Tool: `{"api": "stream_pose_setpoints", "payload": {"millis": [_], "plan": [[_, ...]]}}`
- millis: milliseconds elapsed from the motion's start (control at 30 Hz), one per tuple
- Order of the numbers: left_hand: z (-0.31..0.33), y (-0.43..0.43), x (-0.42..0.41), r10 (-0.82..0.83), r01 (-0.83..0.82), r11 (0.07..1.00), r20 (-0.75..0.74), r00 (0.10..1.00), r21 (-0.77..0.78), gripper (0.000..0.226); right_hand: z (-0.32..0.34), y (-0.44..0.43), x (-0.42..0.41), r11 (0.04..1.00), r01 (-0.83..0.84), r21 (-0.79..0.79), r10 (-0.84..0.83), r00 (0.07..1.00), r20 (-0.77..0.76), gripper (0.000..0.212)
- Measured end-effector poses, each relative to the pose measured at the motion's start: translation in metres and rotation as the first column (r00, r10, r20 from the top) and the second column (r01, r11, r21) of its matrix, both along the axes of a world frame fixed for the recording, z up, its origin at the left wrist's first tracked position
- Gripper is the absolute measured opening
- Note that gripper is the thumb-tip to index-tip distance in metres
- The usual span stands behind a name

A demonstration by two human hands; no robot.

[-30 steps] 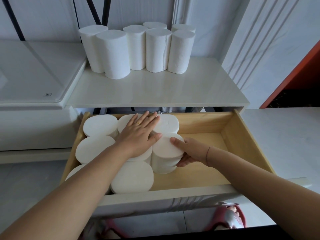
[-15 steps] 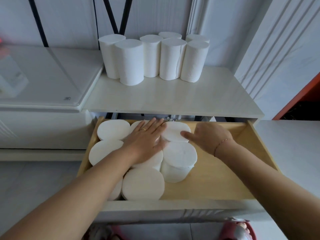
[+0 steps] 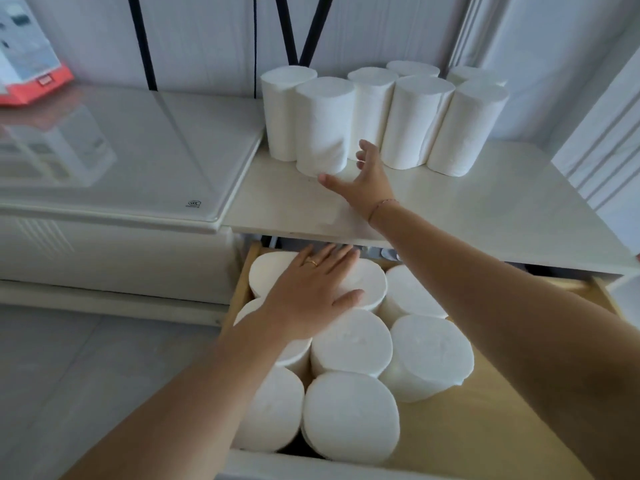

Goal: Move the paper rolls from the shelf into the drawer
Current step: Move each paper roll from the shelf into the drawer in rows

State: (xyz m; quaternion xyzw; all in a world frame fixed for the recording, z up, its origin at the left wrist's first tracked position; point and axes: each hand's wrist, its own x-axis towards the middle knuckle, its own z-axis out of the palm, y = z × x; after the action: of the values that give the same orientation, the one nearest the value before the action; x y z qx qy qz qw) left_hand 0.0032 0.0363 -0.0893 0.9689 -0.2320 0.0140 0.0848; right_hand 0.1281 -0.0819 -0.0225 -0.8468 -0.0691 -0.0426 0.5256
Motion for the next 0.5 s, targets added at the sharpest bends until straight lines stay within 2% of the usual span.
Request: {"api": "stream_pose_setpoints", "payload": {"millis": [267,500], "plan": [[-0.001,0.001,-0.001,-0.002,0.002,1.000,-0.004,1.000,-0.027,0.068,0.008,0.036,0.050,0.989,0.103,0.104,-0.107,0.993,0.039,0.108],[0.001,-0.001,-0.001,0.001,-0.001,1.000,-0.020,1.000,-0.024,0.069,0.008,0.044,0.064,0.979,0.057,0.196,-0.072,0.995,0.072,0.111]]}}
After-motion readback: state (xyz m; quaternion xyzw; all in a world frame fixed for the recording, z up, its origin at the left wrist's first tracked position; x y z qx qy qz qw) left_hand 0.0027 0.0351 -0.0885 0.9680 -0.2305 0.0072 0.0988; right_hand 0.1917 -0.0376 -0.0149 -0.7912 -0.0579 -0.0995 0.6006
